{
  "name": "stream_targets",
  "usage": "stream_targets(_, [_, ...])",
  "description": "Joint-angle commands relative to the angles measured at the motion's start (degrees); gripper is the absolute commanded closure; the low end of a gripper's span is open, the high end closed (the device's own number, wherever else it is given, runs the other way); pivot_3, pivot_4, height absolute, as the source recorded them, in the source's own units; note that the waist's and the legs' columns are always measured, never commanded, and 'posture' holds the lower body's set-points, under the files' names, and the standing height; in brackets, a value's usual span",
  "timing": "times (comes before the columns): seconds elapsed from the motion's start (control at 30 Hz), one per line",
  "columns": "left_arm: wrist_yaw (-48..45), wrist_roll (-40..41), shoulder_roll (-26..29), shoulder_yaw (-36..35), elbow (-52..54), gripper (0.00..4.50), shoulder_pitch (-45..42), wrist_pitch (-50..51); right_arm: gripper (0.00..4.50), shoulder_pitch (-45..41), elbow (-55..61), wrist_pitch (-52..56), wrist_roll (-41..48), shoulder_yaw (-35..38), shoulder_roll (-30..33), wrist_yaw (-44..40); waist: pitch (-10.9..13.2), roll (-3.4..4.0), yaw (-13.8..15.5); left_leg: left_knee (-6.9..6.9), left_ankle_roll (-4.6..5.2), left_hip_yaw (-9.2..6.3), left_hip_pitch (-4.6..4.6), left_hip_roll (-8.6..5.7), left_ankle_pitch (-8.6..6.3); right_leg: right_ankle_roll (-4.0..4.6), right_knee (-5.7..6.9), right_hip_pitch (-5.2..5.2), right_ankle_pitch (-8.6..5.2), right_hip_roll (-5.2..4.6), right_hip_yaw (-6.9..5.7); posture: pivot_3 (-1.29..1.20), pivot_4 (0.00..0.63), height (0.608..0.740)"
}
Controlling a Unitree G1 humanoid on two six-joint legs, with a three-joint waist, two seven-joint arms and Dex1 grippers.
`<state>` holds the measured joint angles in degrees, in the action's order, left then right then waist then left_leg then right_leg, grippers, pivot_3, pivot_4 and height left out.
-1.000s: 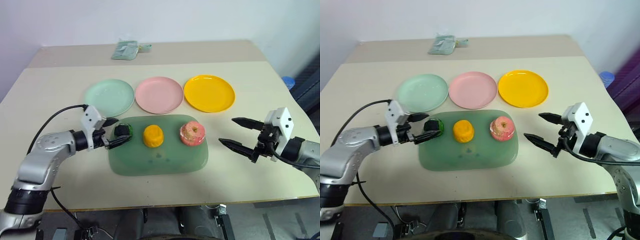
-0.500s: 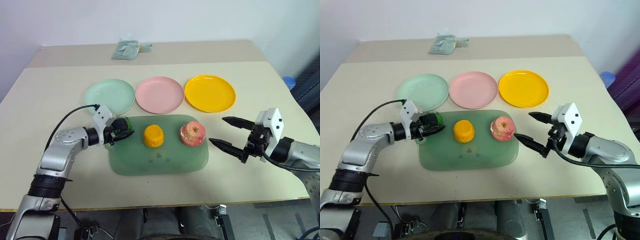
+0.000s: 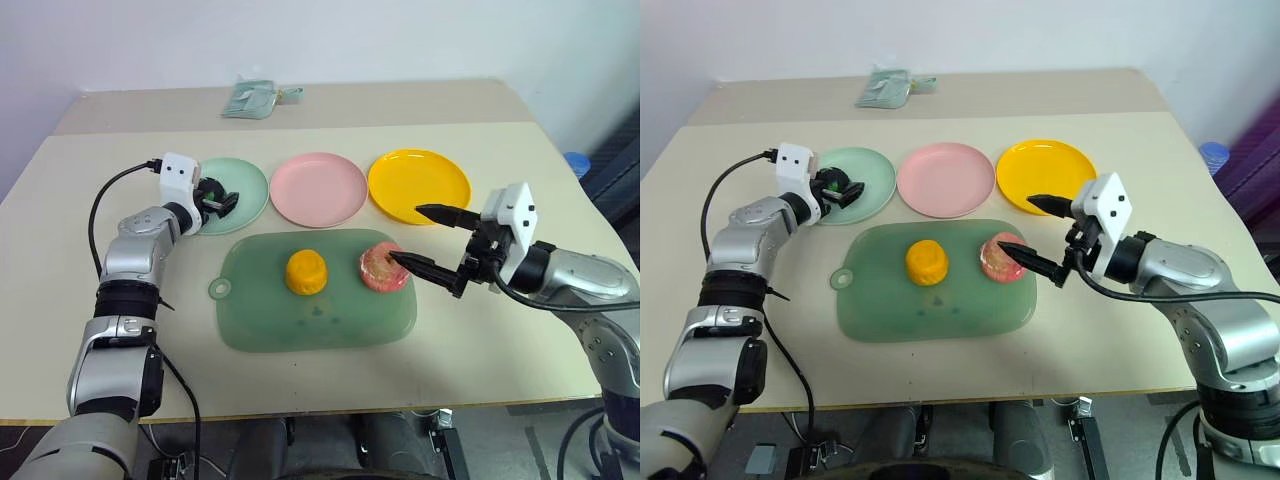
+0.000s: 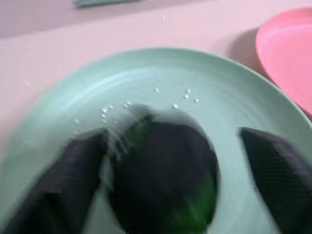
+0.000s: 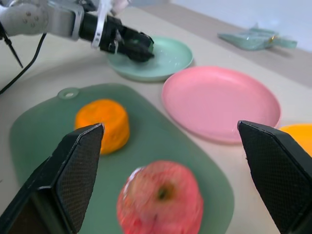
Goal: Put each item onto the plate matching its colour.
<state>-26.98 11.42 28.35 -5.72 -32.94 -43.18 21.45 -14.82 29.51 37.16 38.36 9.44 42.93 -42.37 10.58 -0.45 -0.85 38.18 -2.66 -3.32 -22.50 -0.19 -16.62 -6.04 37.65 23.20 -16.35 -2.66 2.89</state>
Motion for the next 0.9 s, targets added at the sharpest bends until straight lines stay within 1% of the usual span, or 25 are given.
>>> stream_targets(0.03, [0.3, 0.0, 1.9, -2.7, 3.1, 0.02, -0.6, -3.9, 0.0, -3.3, 2.7, 3.5, 3.6, -2.5, -1.9, 1.4, 0.0, 0.0, -0.1, 0.0, 0.0, 0.0, 0.0, 0.0, 0.0, 0.0, 0.01, 0.0, 0.0, 0.0, 0.0, 0.0, 0.15, 0.74])
stream_targets(0.07, [0.1, 0.8, 2.4, -3.9, 5.0, 0.02, 0.6, -4.4, 0.0, -4.3, 3.4, 4.1, 2.9, -4.5, -2.8, 2.4, 0.0, 0.0, -0.1, 0.0, -0.02, 0.0, -0.01, 0.01, 0.01, 0.0, 0.02, 0.03, 0.0, 0.0, 0.01, 0.0, 0.15, 0.74])
stream_targets(0.13, [-1.8, 2.4, 4.0, -6.6, 10.4, 0.02, 4.8, -7.4, 0.0, -6.7, 4.3, 4.2, -2.2, -11.0, -4.4, 4.8, 0.0, 0.0, -0.5, -0.02, -0.02, 0.01, -0.01, 0.03, 0.01, 0.0, 0.04, 0.07, 0.0, 0.0, 0.02, 0.0, 0.15, 0.74])
stream_targets(0.17, [-3.6, 3.8, 4.9, -7.9, 13.9, 0.02, 7.7, -8.1, 0.0, -8.0, 3.8, 3.9, -5.4, -14.4, -5.6, 6.4, 0.0, 0.0, -0.7, -0.04, -0.02, 0.05, -0.01, 0.06, 0.01, 0.01, 0.09, 0.14, 0.0, -0.01, 0.07, 0.0, 0.15, 0.74])
stream_targets(0.23, [-7.4, 6.6, 6.6, -10.1, 20.9, 0.02, 13.8, -8.4, 0.0, -10.3, 2.2, 5.9, -8.4, -18.9, -8.4, 9.8, 0.0, 0.0, -1.1, -0.09, -0.03, 0.06, -0.01, 0.09, 0.02, 0.02, 0.17, 0.24, -0.01, -0.03, 0.09, 0.0, 0.15, 0.74])
stream_targets(0.37, [-17.3, 12.5, 10.7, -12.5, 35.7, 0.02, 29.4, -6.5, 0.0, -14.3, -1.2, 11.7, -11.3, -24.4, -13.5, 13.8, 0.0, -0.02, -1.1, -0.08, -0.08, 0.05, -0.02, 0.15, 0.04, 0.03, 0.22, 0.25, -0.01, -0.18, 0.09, 0.0, 0.15, 0.74])
stream_targets(0.47, [-23.7, 13.3, 14.4, -11.9, 45.0, 0.02, 42.0, -6.7, 0.0, -16.3, -2.8, 15.8, -12.0, -26.5, -15.6, 14.7, 0.0, -0.03, -0.8, -0.08, -0.08, 0.05, -0.02, 0.11, 0.04, 0.04, 0.19, 0.22, -0.02, -0.28, 0.08, 0.0, 0.15, 0.74])
stream_targets(0.53, [-25.8, 13.7, 15.5, -11.6, 49.2, 0.02, 47.9, -6.8, 0.0, -17.4, -4.2, 17.1, -12.9, -27.8, -16.8, 15.1, 0.0, -0.03, -0.3, -0.1, -0.07, 0.05, -0.02, 0.11, 0.04, 0.04, 0.14, 0.21, -0.02, -0.29, 0.07, 0.0, 0.15, 0.74])
stream_targets(0.6, [-26.3, 14.7, 15.3, -11.9, 52.0, 0.02, 51.2, -6.1, 0.0, -18.4, -5.7, 17.8, -14.0, -28.9, -18.0, 15.3, 0.0, -0.03, 0.2, -0.1, -0.07, 0.03, -0.02, 0.1, 0.03, 0.05, 0.11, 0.17, -0.02, -0.3, 0.04, 0.0, 0.15, 0.74])
stream_targets(0.67, [-25.5, 15.3, 14.7, -12.2, 53.7, 0.02, 52.6, -5.2, 0.0, -19.2, -7.4, 18.4, -14.7, -29.5, -19.4, 15.5, 0.0, -0.04, 0.3, -0.1, -0.07, -0.02, -0.01, 0.1, 0.03, 0.05, 0.1, 0.12, -0.02, -0.3, -0.02, 0.0, 0.15, 0.74])
stream_targets(0.9, [-23.2, 16.8, 13.8, -11.2, 57.7, 0.02, 52.5, -1.9, 0.0, -19.7, -10.1, 21.0, -15.3, -30.1, -22.7, 15.2, 0.0, -0.04, -0.3, -0.12, -0.04, -0.01, 0.02, 0.09, 0.02, 0.05, 0.11, 0.14, -0.02, -0.2, -0.03, 0.0, 0.15, 0.74])
